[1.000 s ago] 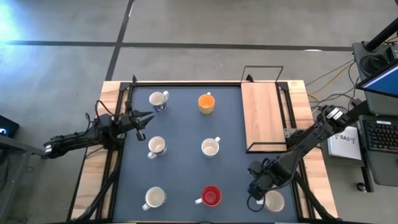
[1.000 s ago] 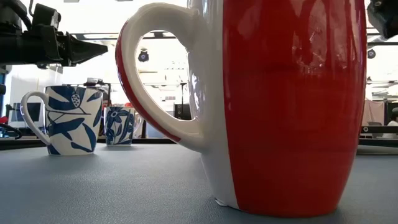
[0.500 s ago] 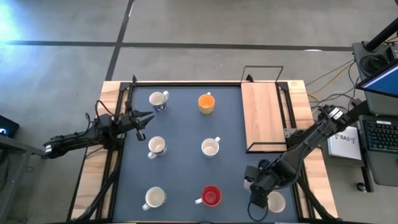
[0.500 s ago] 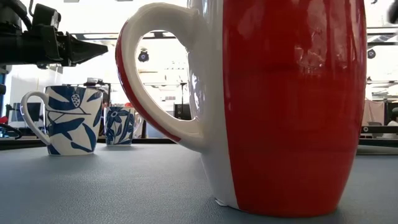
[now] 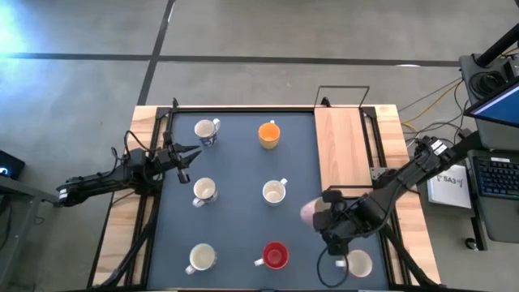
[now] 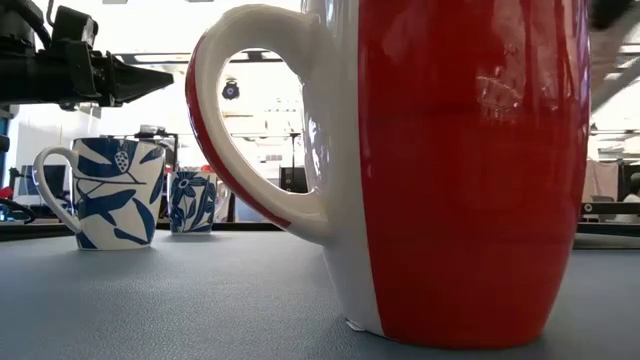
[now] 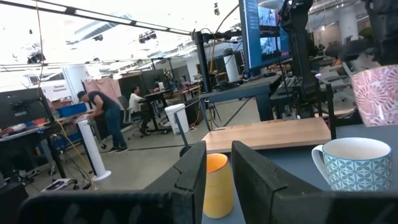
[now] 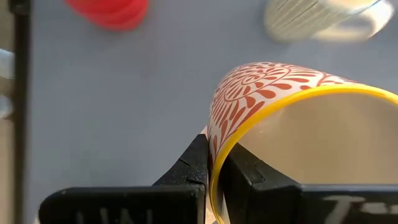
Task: Place coffee mugs
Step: Put the orange cup on the shelf
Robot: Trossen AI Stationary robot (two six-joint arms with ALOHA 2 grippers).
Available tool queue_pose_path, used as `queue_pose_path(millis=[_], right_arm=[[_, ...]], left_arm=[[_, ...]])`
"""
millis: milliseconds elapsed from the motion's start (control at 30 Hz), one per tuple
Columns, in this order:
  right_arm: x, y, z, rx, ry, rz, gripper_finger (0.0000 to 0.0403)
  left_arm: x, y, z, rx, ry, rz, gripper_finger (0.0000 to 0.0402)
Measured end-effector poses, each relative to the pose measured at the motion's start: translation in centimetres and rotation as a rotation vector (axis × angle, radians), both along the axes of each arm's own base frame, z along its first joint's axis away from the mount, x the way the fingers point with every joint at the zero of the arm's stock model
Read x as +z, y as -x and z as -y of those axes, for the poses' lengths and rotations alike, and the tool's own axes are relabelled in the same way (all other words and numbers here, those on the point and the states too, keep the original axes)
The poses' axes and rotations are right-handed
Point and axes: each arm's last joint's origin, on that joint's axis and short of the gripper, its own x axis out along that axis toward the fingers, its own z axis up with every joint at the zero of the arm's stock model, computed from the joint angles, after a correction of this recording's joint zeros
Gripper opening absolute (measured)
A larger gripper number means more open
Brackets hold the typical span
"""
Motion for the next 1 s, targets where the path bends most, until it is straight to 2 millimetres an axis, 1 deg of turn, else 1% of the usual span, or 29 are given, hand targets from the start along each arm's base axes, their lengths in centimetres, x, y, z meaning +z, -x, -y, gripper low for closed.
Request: queue_pose_path(millis=[167,333,600,767,1000], right_arm=[[0.8,-1.2,1.7,0.020,0.116,0.055,0.0013],[1.6,-2.3,4.4,-0.051,0.173,0.042,0.0013],[2.2,-2.7,11.3,-0.287,0.249,-0.139,0.0013],[2.2,-2.5,15.7,-0.428,0.239,-0.232,0.0013],[2.2,-2.2,20.5,-0.507,0.239,-0.285,0.0013]], left_arm=[[0.0,0.0,0.0,0.000,0.000,0.000,0.0059],[0.0,0.0,0.0,0.000,0.000,0.000,0.0059],[0.0,0.0,0.0,0.000,0.000,0.000,0.0059],[0.0,0.0,0.0,0.000,0.000,0.000,0.0059],[0.0,0.0,0.0,0.000,0.000,0.000,0.0059]])
